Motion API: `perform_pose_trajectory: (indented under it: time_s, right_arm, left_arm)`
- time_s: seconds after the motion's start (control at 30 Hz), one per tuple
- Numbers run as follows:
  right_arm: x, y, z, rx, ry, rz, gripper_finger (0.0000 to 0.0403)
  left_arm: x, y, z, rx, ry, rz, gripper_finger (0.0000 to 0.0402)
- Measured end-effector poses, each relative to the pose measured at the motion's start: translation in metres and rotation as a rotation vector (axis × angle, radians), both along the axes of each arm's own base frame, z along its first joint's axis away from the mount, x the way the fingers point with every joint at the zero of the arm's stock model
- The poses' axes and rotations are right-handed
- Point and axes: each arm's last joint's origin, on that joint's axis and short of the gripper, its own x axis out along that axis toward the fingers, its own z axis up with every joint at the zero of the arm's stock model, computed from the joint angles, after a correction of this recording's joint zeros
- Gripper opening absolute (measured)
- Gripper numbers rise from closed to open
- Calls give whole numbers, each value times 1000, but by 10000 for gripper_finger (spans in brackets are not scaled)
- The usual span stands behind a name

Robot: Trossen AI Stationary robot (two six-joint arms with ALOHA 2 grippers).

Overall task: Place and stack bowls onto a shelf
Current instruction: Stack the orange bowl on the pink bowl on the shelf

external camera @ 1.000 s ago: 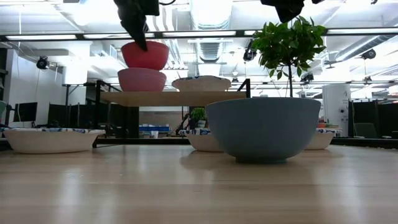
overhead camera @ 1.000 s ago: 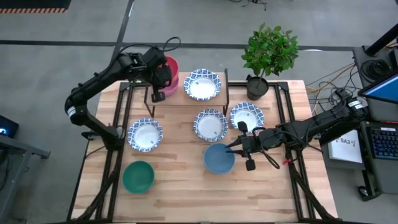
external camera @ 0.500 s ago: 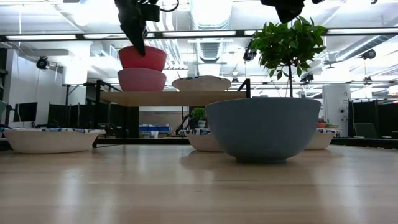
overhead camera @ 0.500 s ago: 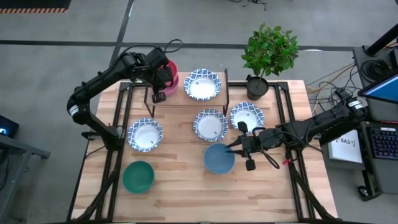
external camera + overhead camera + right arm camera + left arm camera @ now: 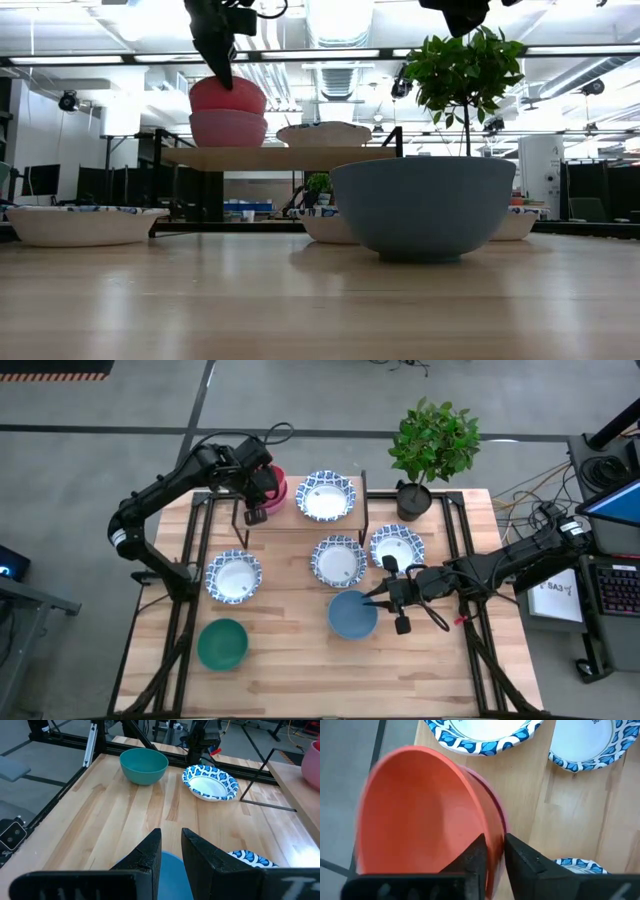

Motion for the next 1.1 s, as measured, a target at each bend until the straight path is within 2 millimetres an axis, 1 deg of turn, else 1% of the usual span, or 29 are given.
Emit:
perform_pose_trajectory:
  time_s: [0.23, 0.47, 0.87, 1.0, 1.1]
  right_arm:
    - [0, 0, 0, 4, 1, -2, 66]
    - [0, 0, 0, 8, 1, -3, 66]
    - [0, 0, 0, 13, 1, -5, 66]
    - [0, 0, 0, 13, 1, -5, 66]
    - [0, 0, -1, 16, 0, -6, 66]
  left_arm:
    - [0, 0, 0, 0, -2, 4, 98]
    - [-1, -1, 2, 1, -4, 4, 164]
    - [-8, -6, 6, -9, 9, 4, 260]
    - [-14, -10, 9, -10, 19, -7, 280]
    - [-19, -13, 14, 10, 16, -34, 279]
